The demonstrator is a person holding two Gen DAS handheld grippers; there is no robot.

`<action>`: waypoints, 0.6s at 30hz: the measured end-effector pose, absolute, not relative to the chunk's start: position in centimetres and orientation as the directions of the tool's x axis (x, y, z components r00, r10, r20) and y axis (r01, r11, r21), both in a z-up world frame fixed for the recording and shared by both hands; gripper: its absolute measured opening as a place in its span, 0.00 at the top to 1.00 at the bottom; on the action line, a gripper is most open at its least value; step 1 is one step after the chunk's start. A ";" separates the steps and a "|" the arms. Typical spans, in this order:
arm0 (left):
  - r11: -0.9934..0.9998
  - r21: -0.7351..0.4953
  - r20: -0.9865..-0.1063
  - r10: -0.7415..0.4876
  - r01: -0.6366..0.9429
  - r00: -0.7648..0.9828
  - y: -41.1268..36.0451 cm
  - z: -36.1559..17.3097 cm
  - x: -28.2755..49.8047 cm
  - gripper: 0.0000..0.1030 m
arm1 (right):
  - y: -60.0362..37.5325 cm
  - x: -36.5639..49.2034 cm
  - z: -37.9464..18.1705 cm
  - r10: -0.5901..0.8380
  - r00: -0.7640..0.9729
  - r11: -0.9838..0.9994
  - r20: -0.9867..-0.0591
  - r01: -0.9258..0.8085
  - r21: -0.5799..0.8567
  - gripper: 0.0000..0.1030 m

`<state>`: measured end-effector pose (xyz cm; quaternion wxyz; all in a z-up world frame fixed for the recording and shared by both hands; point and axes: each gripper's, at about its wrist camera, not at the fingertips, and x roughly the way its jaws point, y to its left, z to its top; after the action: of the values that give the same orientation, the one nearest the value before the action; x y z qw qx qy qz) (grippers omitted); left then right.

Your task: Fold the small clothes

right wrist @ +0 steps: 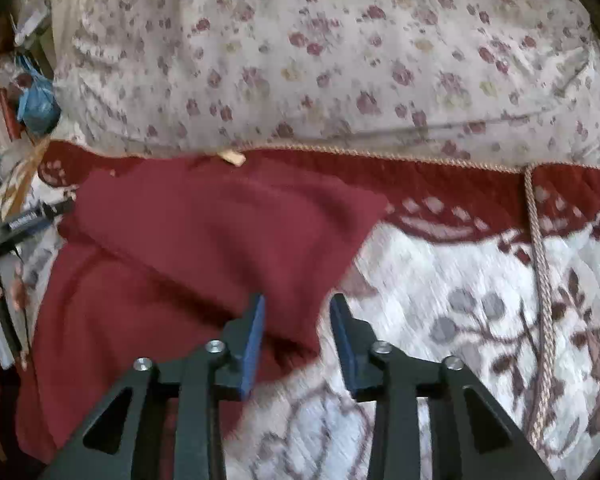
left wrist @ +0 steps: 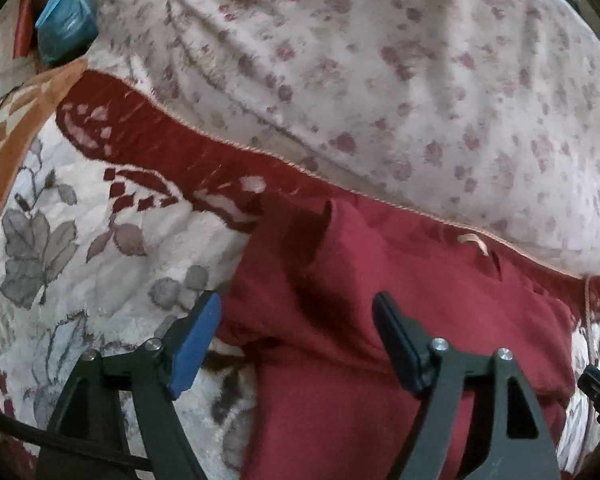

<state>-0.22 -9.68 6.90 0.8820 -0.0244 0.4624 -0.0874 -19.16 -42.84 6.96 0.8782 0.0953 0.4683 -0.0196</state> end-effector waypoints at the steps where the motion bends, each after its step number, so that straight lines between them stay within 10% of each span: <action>1: 0.985 -0.114 -0.817 -0.168 0.130 0.552 -9.8 6.5 0.1 0.25 | -42.8 -18.6 6.9 0.053 0.562 0.980 -0.826 0.130 0.151 0.60; 18: 0.976 -0.145 -0.852 -0.208 0.165 0.481 -5.1 6.7 -4.5 0.18 | -43.6 -23.2 5.3 0.183 0.539 0.931 -0.822 0.173 0.321 0.33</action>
<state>-4.47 -5.14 6.68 0.8601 -0.0215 0.4980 -0.1084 -23.23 -43.63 5.27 0.8574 0.1854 0.4802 0.0028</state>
